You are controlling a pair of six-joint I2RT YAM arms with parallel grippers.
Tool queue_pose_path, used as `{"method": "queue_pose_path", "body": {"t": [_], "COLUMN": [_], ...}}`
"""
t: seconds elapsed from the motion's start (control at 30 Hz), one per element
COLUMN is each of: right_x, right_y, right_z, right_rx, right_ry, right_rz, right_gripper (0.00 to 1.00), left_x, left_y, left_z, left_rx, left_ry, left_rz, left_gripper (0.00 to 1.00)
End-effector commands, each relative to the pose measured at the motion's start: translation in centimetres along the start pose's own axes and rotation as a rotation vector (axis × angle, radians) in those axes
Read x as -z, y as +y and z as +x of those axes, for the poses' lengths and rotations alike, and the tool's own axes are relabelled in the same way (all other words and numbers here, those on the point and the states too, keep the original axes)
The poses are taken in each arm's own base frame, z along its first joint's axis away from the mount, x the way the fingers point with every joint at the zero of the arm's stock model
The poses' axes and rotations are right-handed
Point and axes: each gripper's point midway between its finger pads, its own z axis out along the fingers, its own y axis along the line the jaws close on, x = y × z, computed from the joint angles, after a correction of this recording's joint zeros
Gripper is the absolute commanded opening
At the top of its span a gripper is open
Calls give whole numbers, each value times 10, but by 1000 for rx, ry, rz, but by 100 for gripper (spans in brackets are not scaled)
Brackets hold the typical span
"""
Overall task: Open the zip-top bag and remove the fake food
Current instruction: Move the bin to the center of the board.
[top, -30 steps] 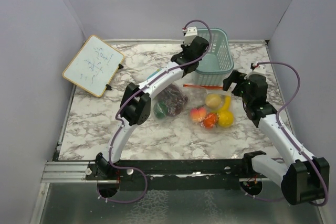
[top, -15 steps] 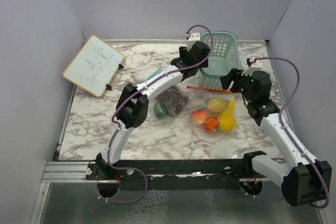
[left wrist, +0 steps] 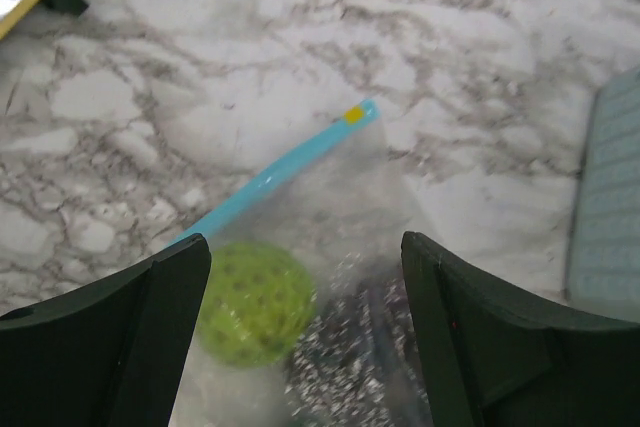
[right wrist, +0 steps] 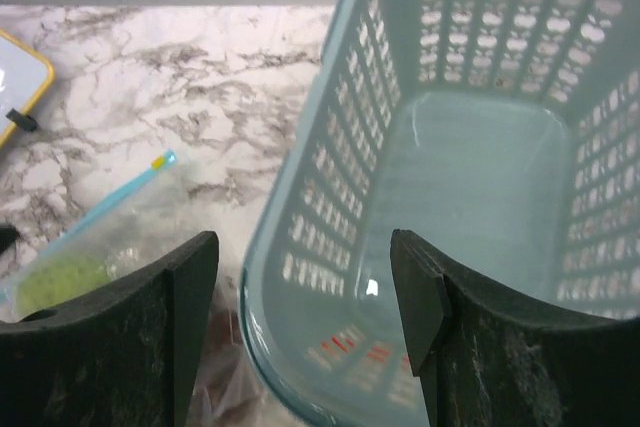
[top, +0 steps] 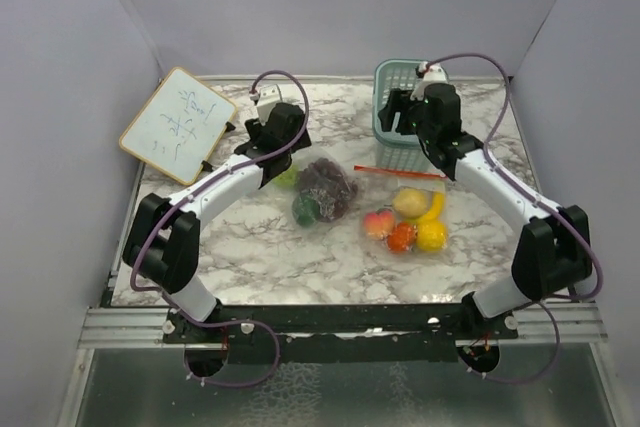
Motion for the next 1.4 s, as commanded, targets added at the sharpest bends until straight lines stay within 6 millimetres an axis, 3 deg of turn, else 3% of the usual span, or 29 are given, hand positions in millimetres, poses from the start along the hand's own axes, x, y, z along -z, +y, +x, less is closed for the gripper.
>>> {"method": "queue_pose_path", "body": {"t": [0.0, 0.17, 0.3, 0.43, 0.8, 1.03, 1.27, 1.37], "right_x": [-25, -54, -63, -68, -84, -83, -76, -72], "right_y": [19, 31, 17, 18, 15, 7, -24, -40], "right_z": [-28, -16, -7, -5, 23, 24, 19, 18], "right_rx": [39, 78, 54, 55, 72, 82, 133, 149], "right_ry": [-22, 37, 42, 34, 97, 97, 97, 105], "right_rz": [53, 173, 287, 280, 283, 316, 399, 417], "right_gripper": [70, 70, 67, 58, 50, 26, 2, 2], "left_x": [11, 17, 21, 21, 16, 14, 12, 10], "left_y": [31, 55, 65, 70, 75, 82, 83, 81], "left_z": [28, 39, 41, 44, 55, 59, 63, 66], "left_rx": [-2, -35, -43, -45, -30, -28, -28, -28], "left_ry": [18, 36, 34, 38, 65, 76, 86, 95], "left_rz": [-40, -83, -98, -103, -110, -121, -114, -105], "left_gripper": [80, 80, 80, 80, 80, 79, 78, 78]}}
